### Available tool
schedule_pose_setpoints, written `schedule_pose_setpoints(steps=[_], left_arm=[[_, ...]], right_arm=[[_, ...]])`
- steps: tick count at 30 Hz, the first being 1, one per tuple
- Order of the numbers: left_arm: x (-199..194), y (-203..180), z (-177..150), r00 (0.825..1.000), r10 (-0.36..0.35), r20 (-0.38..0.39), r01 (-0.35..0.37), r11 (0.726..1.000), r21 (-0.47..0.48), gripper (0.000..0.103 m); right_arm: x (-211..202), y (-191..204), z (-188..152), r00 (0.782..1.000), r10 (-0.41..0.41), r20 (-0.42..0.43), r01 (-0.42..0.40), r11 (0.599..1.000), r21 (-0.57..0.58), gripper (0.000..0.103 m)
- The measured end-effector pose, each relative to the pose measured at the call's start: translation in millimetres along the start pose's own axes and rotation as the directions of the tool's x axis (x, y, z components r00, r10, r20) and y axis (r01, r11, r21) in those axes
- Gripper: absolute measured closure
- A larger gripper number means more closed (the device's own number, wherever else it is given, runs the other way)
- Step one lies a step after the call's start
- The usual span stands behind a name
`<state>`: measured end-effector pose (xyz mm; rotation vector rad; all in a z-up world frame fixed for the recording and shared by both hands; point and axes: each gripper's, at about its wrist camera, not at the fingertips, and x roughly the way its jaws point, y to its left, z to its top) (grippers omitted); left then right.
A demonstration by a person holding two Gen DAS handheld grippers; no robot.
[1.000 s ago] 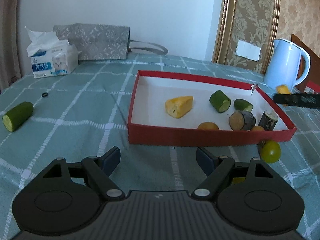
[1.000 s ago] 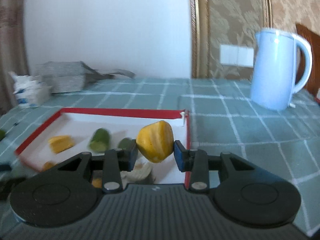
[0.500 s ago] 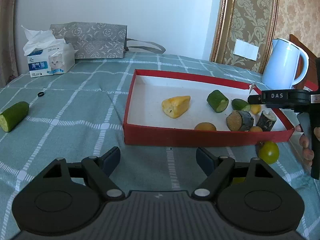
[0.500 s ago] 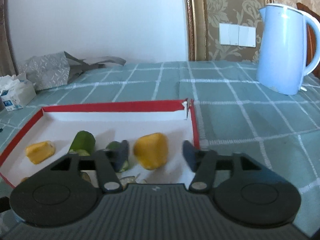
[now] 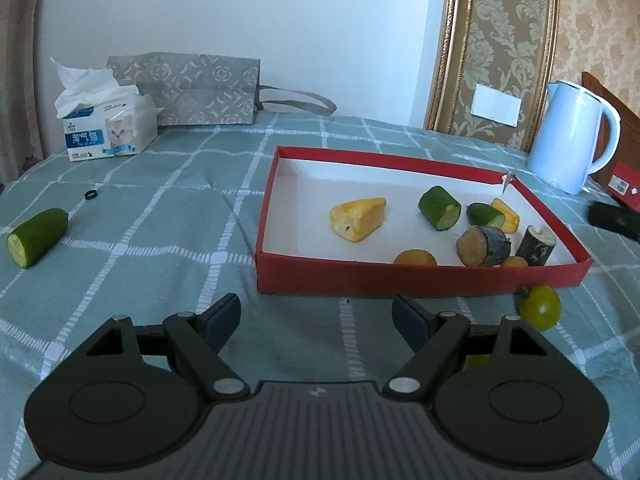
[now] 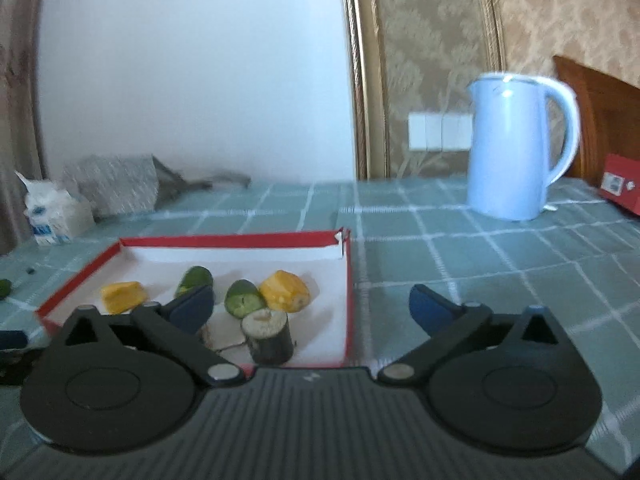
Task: Organize fruits
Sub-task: 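Move the left tool to a green lime in front of the tray and grasp it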
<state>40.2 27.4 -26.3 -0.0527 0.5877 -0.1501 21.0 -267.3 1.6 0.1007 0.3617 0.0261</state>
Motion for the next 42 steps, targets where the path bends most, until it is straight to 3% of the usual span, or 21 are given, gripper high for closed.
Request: schedule_pose_setpoints(steps=[8,11,17,22,26,30,36,42], left_arm=[[-5.1,-2.9,-3.3,1.000,0.006,0.008,-0.006,1.000,0.013,0.020],[-5.8,0.7,-4.2,1.000,-0.008,-0.005,0.007,1.000,-0.013,0.020],[-17.0,0.1,-6.5,0.999,-0.048,0.023,0.049,0.998,-0.040,0.020],[-24.7,-18.2,-9.2,0.995,-0.099,0.020,0.099,0.995,-0.013,0.019],[-29.0,-39.1,-10.1,0.989,-0.147,0.025,0.145,0.988,0.045,0.018],[-23.4,-56.0,-9.2,0.989,-0.148,0.011,0.146,0.985,0.097,0.016],[-16.9,-69.4,-12.2,0.988,-0.156,-0.023,0.158,0.978,0.136,0.016],[-11.8,-72.9,-17.3,0.994,-0.111,-0.025,0.113,0.983,0.142,0.019]], right_arm=[[-43.7,-1.2,-23.6,0.996,0.064,0.062,-0.060,0.996,-0.062,0.000],[-42.9,1.6,-30.1,0.997,0.077,0.019,-0.075,0.994,-0.076,0.000],[-35.6,8.7,-39.0,0.999,0.023,-0.044,-0.028,0.991,-0.128,0.000],[-24.1,1.4,-40.2,0.992,0.030,-0.125,-0.041,0.996,-0.085,0.000],[-11.0,-14.9,-41.5,0.979,0.014,-0.202,-0.011,1.000,0.013,0.000],[-3.8,-30.8,-45.3,0.969,0.018,-0.245,0.011,0.993,0.115,0.000],[-0.1,-23.3,-46.4,0.964,-0.014,-0.266,0.033,0.997,0.067,0.000],[1.7,-19.6,-44.6,0.960,-0.033,-0.278,0.046,0.998,0.038,0.000]])
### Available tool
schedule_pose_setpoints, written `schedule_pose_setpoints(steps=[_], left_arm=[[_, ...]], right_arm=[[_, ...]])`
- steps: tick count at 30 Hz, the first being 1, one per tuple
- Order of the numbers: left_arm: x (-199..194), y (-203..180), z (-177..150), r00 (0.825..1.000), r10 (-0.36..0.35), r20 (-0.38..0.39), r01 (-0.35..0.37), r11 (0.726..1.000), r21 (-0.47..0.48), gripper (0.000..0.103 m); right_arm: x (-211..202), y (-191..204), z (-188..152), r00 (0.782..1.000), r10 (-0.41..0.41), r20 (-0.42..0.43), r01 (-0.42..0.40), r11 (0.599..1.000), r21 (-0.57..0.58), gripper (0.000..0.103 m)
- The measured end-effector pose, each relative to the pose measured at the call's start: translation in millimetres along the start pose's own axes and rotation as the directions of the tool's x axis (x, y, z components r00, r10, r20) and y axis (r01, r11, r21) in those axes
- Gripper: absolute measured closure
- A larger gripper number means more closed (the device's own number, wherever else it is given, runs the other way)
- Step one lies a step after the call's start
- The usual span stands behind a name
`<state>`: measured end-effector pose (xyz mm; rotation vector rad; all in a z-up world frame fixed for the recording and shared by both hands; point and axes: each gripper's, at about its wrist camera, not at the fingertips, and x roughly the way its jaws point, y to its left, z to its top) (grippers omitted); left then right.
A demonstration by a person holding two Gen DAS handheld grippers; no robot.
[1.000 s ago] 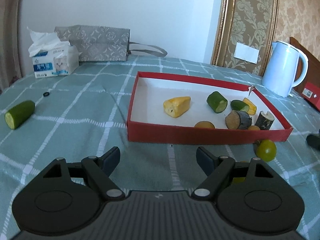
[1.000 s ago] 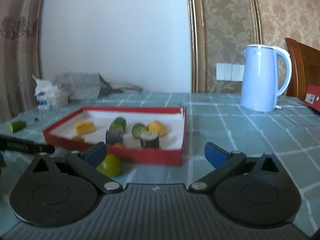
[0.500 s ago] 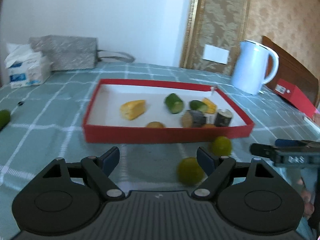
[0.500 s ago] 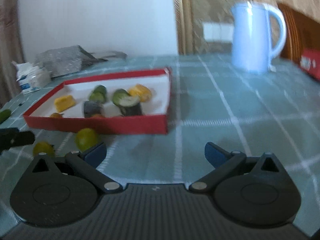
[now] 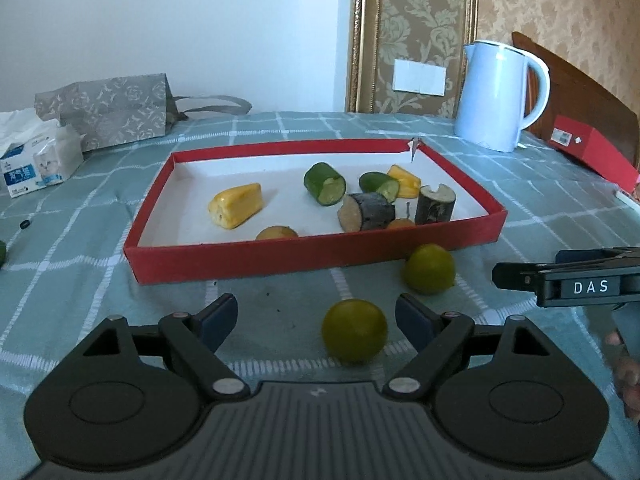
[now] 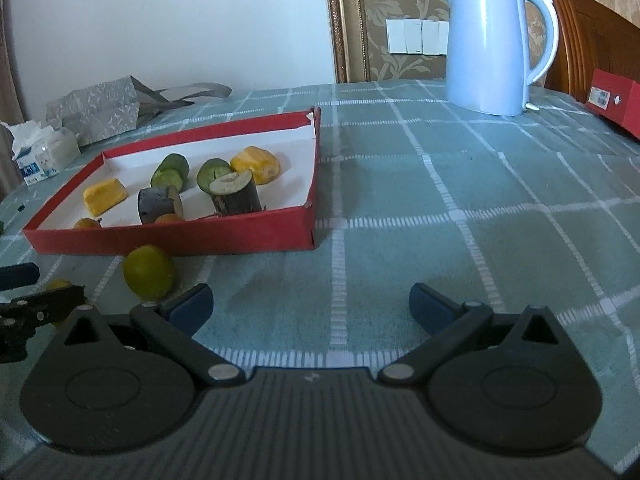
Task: Organize fruits
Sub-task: 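Move the left tool to a green lime in front of the tray and grasp it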
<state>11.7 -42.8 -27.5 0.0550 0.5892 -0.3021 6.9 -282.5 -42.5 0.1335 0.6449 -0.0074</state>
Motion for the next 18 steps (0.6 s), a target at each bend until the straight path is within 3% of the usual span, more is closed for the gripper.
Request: schedule_pose_setpoints(steps=[6,10,14,18], left_arm=[[5.3,-3.6,-4.5,1.000,-0.009,-0.029,0.010,1.000,0.009,0.041],[6.0,-10.9,-5.6,1.000,0.006,-0.026,-0.004,0.998,0.056,0.049],[5.2,-12.1,-5.4,1.000,-0.017,-0.023,0.019,0.998,0.064,0.067],[4.3,-14.0,-6.1,1.000,-0.024,-0.019,0.025,0.997,0.073,0.070]], right_arm=[[0.5,2.4,0.1,1.000,-0.010,-0.006,0.010,1.000,-0.014,0.000],[0.7,3.1,0.0,1.000,-0.013,-0.007,0.013,1.000,-0.019,0.000],[0.7,3.1,0.1,1.000,-0.014,-0.008,0.014,1.000,-0.020,0.000],[0.7,3.1,0.1,1.000,-0.014,-0.008,0.014,1.000,-0.021,0.000]])
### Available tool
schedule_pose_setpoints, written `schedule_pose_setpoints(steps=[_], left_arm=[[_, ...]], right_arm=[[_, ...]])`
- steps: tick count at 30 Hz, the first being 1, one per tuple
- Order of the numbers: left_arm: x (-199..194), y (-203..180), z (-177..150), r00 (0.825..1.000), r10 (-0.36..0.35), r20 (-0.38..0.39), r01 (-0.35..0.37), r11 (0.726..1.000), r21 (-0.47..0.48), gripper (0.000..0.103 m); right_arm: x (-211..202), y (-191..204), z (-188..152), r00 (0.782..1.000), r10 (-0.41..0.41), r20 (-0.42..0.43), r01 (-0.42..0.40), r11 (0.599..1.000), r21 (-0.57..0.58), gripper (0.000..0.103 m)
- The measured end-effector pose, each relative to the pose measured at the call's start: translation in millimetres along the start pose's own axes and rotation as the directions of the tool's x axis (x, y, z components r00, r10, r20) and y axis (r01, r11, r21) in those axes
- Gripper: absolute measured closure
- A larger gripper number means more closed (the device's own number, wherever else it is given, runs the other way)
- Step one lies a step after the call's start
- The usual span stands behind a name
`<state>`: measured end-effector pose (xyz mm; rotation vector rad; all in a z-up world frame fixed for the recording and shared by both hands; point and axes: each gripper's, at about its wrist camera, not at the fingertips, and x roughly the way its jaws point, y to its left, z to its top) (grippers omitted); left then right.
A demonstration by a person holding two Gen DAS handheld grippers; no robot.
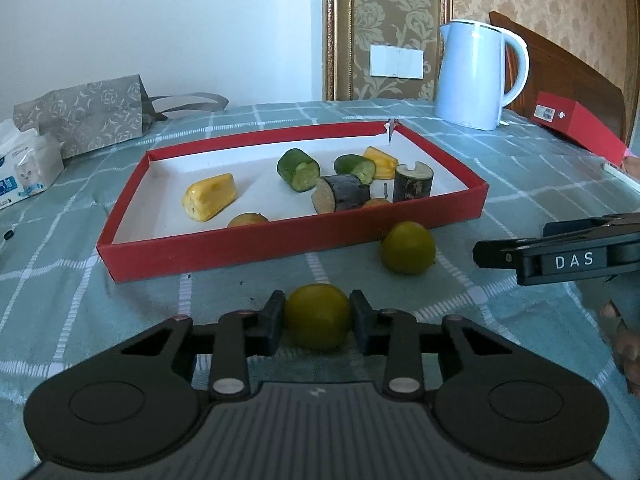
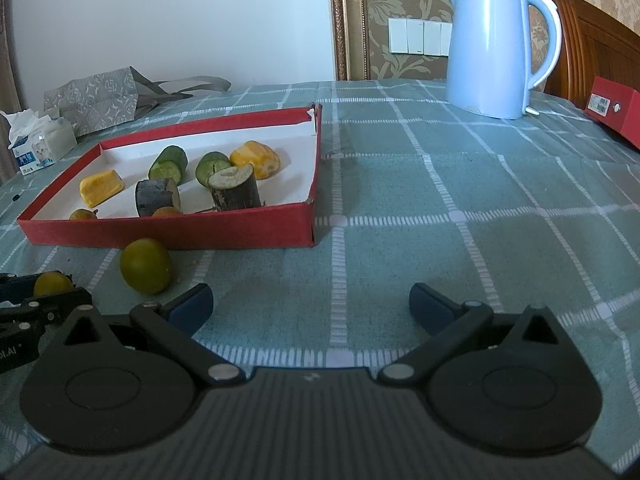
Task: Organize fruits
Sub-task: 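Move the left tool to a green lime in front of the tray and grasp it, then grasp another green lime with the right tool while the left tool holds its lime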
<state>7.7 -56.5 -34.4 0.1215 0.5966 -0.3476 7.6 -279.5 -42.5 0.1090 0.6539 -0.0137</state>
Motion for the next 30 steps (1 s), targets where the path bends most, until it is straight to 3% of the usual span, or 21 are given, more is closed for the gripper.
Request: schedule_pose_setpoints(steps=[13,20,30], left_arm=[[-2.9,37.2,2.2,0.997,0.075,0.011,-0.074,0.993,-0.094,0.070],[-0.7,56.5,7.0,0.995,0.102,0.016,-0.099,0.986,-0.134,0.069],[5.1,72.5,8.4,0.993,0.119,-0.013,-0.119,0.975,-0.187,0.069]], right_arm=[[-1.5,-4.3,-0.7,1.000,0.021,0.011,-0.021,0.999,0.024,0.000],[-4.4,-3.2,-0.1,0.992,0.121,0.027,-0.122,0.992,0.031,0.000],[-15.6,31.5,3.1,0.979,0.193,0.070,-0.184,0.975,-0.123,0.000]])
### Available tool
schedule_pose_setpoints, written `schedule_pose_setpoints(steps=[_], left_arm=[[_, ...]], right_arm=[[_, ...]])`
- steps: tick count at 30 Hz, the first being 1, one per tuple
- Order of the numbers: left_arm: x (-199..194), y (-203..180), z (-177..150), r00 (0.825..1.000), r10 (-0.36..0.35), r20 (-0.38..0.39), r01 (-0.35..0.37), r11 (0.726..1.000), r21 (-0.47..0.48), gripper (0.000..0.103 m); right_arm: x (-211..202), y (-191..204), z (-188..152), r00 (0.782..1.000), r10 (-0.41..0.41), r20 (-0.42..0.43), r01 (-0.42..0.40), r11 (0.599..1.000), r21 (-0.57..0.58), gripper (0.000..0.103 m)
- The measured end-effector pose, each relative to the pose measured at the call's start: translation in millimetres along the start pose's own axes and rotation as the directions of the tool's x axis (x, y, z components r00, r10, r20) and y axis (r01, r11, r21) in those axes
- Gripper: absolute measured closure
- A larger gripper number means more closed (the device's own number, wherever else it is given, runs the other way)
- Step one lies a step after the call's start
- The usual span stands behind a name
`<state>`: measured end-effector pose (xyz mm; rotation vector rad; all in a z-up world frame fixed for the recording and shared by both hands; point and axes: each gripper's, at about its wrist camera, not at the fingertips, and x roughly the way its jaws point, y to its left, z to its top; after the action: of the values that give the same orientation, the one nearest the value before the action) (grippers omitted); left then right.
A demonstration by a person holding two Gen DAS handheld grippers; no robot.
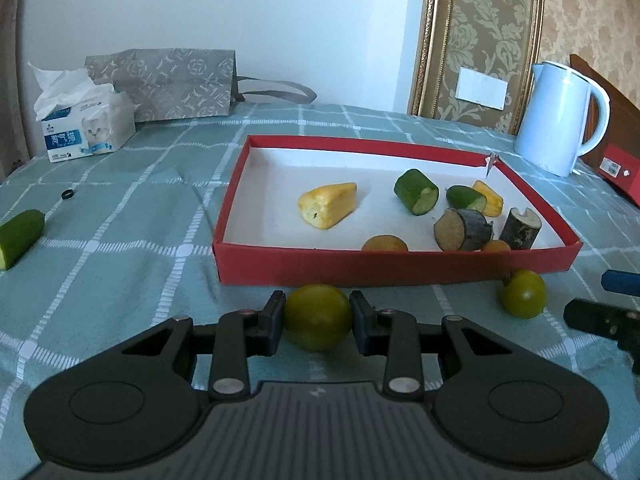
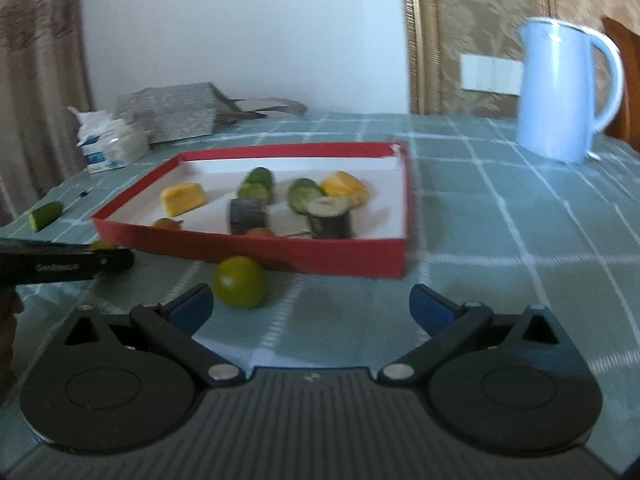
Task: Organize fruits
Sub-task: 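Grasp another green lime with the right tool while the left tool holds its lime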
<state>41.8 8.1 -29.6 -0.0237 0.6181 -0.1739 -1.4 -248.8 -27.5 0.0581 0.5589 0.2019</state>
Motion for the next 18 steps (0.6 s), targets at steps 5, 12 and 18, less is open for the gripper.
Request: schedule_pose_setpoints(steps=[5,12,18], left_arm=[[0.6,0.5,0.4,1.000,0.000,0.000,0.000,1.000,-0.002,0.069],[0.6,0.3,0.7,1.000,-0.005,-0.001,0.005,1.000,-0.007,0.069],[0.5,0.9,0.5,1.000,-0.007,-0.002,0.007,1.000,-0.009,0.069]], right_arm=[[5.7,18.4,7.7,1.000,-0.006,0.009,0.007,0.996,-0.090,0.000],[22.2,36.2,15.6,1.000,-0.006,-0.014,0.003,0.984,-0.180,0.007],[33.7,46.8,11.2,0.999,0.007,-0.052,-0.017,0.978,-0.209,0.016]])
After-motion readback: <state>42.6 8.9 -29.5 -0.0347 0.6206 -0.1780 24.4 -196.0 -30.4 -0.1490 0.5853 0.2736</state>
